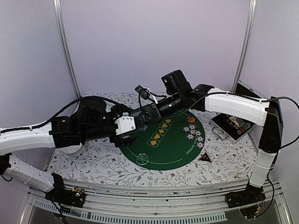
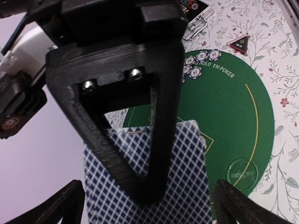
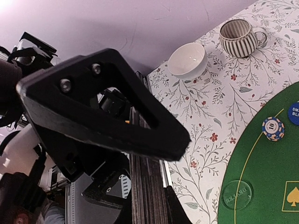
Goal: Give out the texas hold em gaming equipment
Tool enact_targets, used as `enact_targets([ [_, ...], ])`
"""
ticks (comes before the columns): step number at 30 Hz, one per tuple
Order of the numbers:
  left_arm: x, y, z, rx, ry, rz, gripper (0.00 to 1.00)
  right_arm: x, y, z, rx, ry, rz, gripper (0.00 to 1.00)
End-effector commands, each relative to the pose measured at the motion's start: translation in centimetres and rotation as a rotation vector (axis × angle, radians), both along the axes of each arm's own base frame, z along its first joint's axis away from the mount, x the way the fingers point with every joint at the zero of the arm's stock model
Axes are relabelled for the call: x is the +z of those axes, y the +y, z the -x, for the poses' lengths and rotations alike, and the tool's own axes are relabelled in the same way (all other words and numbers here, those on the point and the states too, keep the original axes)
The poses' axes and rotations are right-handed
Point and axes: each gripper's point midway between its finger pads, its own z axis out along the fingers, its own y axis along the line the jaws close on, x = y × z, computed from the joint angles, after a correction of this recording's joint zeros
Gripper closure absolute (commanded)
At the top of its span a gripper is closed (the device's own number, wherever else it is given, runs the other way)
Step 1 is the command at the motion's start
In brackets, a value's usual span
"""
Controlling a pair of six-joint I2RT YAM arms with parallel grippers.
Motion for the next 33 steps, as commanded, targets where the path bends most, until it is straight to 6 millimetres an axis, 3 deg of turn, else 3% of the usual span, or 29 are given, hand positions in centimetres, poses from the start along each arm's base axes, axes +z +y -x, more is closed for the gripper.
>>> enact_targets([
  [1, -0.1, -0.4, -0.1, -0.012, 0.074, 0.022, 0.04, 1.8, 0.6, 0.8, 0.045, 0.000, -0.043, 0.98],
  [7, 0.3, 0.6, -2.2, 0.103, 0.054, 0.022, 0.19, 1.8, 0.9, 1.1, 0.055, 0.009, -0.043, 0.99],
  [15, 1.4, 0.2, -0.8, 0.046, 0.101, 0.102, 0.34, 1.8, 1.0, 0.8, 0.039, 0.001, -0.037, 0.96],
  [21, 1.9, 0.5, -0.5, 0.039, 0.094, 0.130, 0.36, 1.3, 1.2, 0.0, 0.003, -0.002, -0.019, 0.82],
  [27, 1.9, 0.5, -0.4, 0.037, 0.097, 0.130, 0.37, 1.2, 1.4, -0.5, -0.023, -0.007, -0.011, 0.55],
  [33, 1.7, 0.6, -0.4, 0.037, 0.102, 0.126, 0.39, 0.7, 0.8, -1.4, -0.075, -0.034, 0.029, 0.47],
])
